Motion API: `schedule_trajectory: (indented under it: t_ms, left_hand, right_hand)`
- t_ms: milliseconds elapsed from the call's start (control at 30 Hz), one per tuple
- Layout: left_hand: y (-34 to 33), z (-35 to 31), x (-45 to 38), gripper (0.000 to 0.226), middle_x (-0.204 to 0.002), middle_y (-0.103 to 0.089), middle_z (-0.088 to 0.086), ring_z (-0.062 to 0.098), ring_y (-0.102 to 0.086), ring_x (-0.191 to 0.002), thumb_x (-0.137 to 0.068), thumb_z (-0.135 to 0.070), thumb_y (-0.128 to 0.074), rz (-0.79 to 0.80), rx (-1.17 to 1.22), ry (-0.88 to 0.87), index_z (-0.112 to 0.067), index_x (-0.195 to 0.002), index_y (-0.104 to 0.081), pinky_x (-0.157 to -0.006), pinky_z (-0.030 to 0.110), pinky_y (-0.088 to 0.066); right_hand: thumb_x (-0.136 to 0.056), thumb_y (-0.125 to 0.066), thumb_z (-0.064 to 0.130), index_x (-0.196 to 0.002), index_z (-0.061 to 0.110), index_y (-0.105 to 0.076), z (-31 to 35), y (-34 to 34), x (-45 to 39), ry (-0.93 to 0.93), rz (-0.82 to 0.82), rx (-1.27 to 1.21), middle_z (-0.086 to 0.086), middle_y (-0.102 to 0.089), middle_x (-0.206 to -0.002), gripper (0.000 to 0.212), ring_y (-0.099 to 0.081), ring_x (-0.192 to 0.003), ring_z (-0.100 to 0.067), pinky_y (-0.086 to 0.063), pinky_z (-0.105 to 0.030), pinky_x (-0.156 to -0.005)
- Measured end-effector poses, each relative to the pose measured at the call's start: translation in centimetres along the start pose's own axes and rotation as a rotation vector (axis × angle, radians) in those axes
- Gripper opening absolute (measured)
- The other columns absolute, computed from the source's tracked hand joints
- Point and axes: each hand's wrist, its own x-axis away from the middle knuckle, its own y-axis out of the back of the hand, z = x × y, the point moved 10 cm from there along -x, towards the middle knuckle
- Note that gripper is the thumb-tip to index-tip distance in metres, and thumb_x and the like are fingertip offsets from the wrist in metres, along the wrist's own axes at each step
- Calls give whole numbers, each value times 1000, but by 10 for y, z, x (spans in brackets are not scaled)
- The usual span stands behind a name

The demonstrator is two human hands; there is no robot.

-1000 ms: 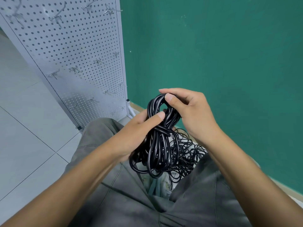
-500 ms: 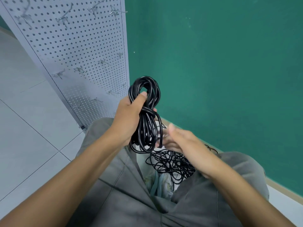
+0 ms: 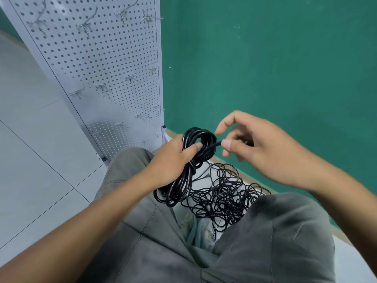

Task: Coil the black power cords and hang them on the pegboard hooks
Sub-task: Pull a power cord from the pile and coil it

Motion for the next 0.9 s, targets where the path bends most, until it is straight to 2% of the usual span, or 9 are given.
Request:
schedule_trajectory:
  t_ms: [100,267,333,400,500,567,667,767,900]
  left_hand:
    - [1,-7,1,40,-93,-73,4,23,-68,-90,-94,-56,-52,4,46,-30,-18,-101,-64,-90,49,-54]
    - [0,-4,3,45,-79,-63,0,16,-59,-75,-96,-53,-53,29,148,-14,-9,-90,-60,-85,48,-52]
    - [-2,-2,4,41,-74,-60,-2,15,-56,-71,-101,-49,-55,20,212,8,-13,-84,-59,-77,42,-49]
    - [-3,0,4,44,-72,-57,0,15,-54,-67,-104,-46,-54,3,250,34,-8,-83,-58,-73,38,-46]
    - [-5,5,3,61,-77,-57,5,18,-57,-70,-100,-55,-55,-1,310,78,6,-97,-57,-76,44,-52]
    - [-7,9,4,63,-77,-58,6,20,-58,-69,-98,-58,-56,14,348,103,5,-95,-60,-72,43,-50]
    - [-8,11,5,58,-72,-60,7,19,-61,-65,-104,-48,-54,24,371,112,9,-97,-59,-70,36,-49]
    - [-8,5,5,61,-73,-55,6,19,-55,-67,-101,-54,-54,-2,356,88,7,-92,-56,-72,38,-45]
    - [-12,-4,7,43,-57,-42,-9,13,-40,-56,-106,-35,-55,-36,336,53,-19,-67,-46,-61,33,-32]
  right_hand:
    - [-105,-49,6,-105,13,-64,0,-5,-1,-58,93,-374,-4,-73,-88,17,-58,-76,-23,-47,-47,-80]
    - [-96,-39,-8,-111,6,-75,0,-30,17,-126,305,-816,-20,-74,-111,41,-70,-103,-24,-53,-27,-90]
    - [-96,-56,-8,-114,8,-72,5,-32,19,-31,278,-718,-18,-75,-113,30,-72,-108,-24,-55,-24,-92]
    - [-85,-70,6,-109,11,-74,7,-25,19,31,163,-567,-8,-78,-105,25,-74,-104,-20,-56,-23,-91]
    - [-86,-76,27,-100,24,-78,15,-5,23,164,-57,-102,12,-78,-92,14,-74,-88,-6,-56,-24,-83]
    - [-91,-74,28,-106,28,-76,23,-3,28,266,-81,147,18,-76,-94,14,-73,-86,-2,-54,-25,-79]
    - [-93,-71,33,-110,29,-70,26,-4,32,321,-57,250,20,-74,-95,18,-69,-89,4,-50,-13,-77]
    - [-94,-63,43,-99,20,-68,35,2,36,432,-179,413,14,-68,-85,24,-63,-80,-7,-49,-25,-74]
    - [-92,-69,35,-90,13,-65,28,8,37,354,-337,224,5,-56,-92,22,-56,-89,-15,-43,-21,-82]
